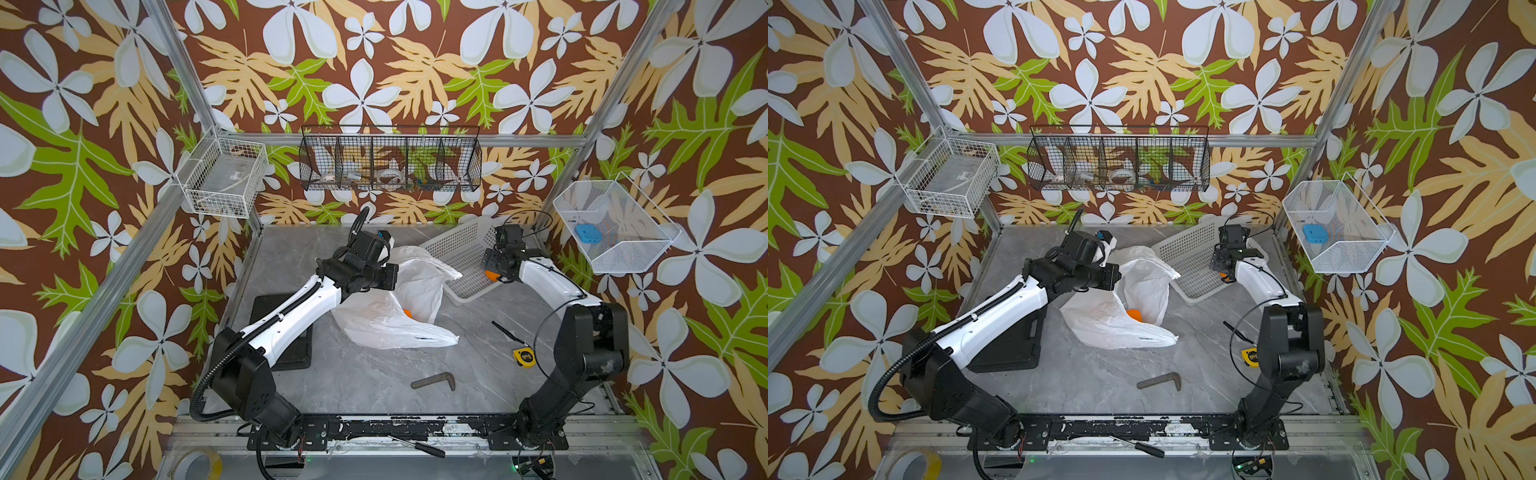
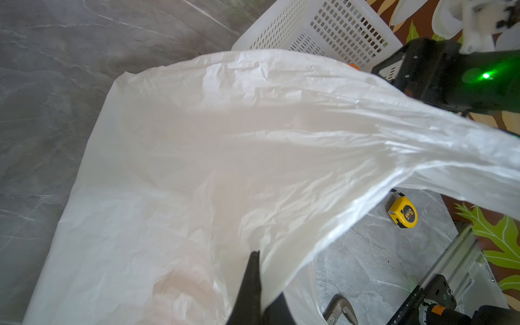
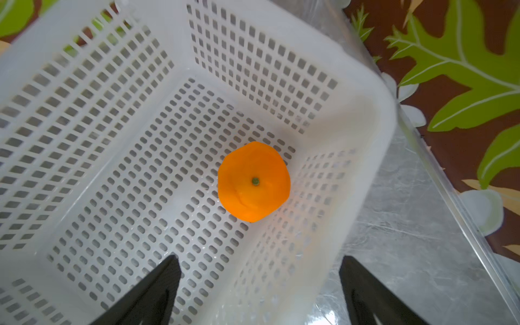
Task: Place the oranges into plastic bags & tie knots
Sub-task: Pick up the orange from the basket.
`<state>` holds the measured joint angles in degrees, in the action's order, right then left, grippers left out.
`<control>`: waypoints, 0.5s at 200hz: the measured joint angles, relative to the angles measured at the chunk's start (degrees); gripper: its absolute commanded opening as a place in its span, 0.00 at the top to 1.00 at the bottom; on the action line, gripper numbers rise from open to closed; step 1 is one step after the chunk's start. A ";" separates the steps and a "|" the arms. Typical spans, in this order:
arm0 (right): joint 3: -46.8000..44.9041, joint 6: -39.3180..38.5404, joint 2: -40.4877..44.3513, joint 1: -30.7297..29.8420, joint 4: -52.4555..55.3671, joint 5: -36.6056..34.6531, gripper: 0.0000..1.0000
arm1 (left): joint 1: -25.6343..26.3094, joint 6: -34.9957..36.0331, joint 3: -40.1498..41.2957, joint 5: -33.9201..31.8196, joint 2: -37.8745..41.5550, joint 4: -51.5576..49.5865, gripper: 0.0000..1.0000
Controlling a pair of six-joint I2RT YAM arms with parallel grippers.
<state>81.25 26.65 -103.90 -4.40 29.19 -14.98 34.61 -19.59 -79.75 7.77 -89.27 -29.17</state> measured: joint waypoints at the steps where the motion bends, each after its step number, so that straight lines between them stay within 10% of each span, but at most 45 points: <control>1: 0.44 -0.13 -0.44 0.00 0.15 0.11 0.03 | 0.00 0.00 0.00 0.00 0.00 0.00 1.00; 100: 14.91 -4.79 -17.75 5.22 8.50 6.71 0.10 | 0.00 0.00 0.28 0.17 0.02 0.07 1.00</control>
<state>96.16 21.87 -121.64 0.82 37.69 -8.27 34.61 -19.59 -79.46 7.94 -89.25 -29.10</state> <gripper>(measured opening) 0.921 0.064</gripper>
